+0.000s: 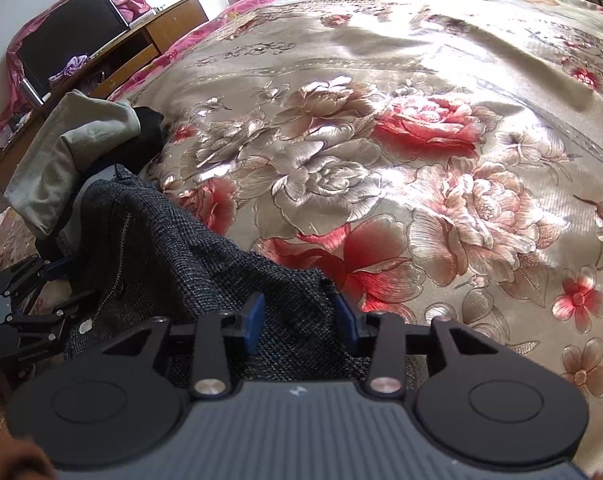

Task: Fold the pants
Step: 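Release the trousers with the right gripper and withdraw it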

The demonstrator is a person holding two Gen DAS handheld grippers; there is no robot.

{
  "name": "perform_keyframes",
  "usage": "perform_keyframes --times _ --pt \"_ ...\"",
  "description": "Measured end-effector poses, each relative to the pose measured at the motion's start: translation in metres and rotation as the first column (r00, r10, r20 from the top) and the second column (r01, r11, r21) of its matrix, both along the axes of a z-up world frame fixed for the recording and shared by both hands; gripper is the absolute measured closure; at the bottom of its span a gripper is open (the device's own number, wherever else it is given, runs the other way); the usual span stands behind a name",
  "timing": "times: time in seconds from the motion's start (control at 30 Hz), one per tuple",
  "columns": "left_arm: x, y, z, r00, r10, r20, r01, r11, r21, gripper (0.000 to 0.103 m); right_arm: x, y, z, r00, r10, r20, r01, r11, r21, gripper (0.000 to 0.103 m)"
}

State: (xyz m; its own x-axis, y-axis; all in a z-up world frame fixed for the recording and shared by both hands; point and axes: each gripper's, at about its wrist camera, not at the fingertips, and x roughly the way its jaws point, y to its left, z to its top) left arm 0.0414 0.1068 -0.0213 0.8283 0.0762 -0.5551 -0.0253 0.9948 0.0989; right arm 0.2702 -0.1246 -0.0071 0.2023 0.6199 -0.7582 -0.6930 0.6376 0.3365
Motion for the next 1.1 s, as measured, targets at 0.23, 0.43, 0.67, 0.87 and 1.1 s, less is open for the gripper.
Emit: perform_keyframes --times 0.23,0.43,0.67,0.87,1.1 --pt "0.0 -0.001 0.0 1.0 -0.001 0.003 0.001 1.0 0.0 0.033 0.005 0.004 0.0 0.997 0.061 -0.057 -0.06 0.998 0.023 0.063" --pt "0.003 -0.001 0.002 1.0 0.015 -0.017 -0.015 1.0 -0.008 0.033 0.021 -0.004 -0.016 0.973 -0.167 -0.159 0.18 0.981 0.072 0.097" --pt "0.005 -0.01 0.002 0.999 0.042 -0.032 -0.042 0.999 0.026 0.034 0.052 -0.022 -0.008 0.897 -0.44 -0.04 0.442 0.896 0.053 0.103" --pt "-0.009 -0.011 0.007 0.998 0.039 -0.054 -0.037 0.999 0.035 0.034 0.008 -0.008 0.024 0.931 -0.353 0.098 0.345 0.935 0.087 0.098" --pt "-0.023 -0.009 0.024 0.997 0.076 -0.021 -0.077 0.996 -0.047 0.034 -0.049 0.012 0.009 0.963 -0.247 0.108 0.248 0.969 -0.001 0.096"
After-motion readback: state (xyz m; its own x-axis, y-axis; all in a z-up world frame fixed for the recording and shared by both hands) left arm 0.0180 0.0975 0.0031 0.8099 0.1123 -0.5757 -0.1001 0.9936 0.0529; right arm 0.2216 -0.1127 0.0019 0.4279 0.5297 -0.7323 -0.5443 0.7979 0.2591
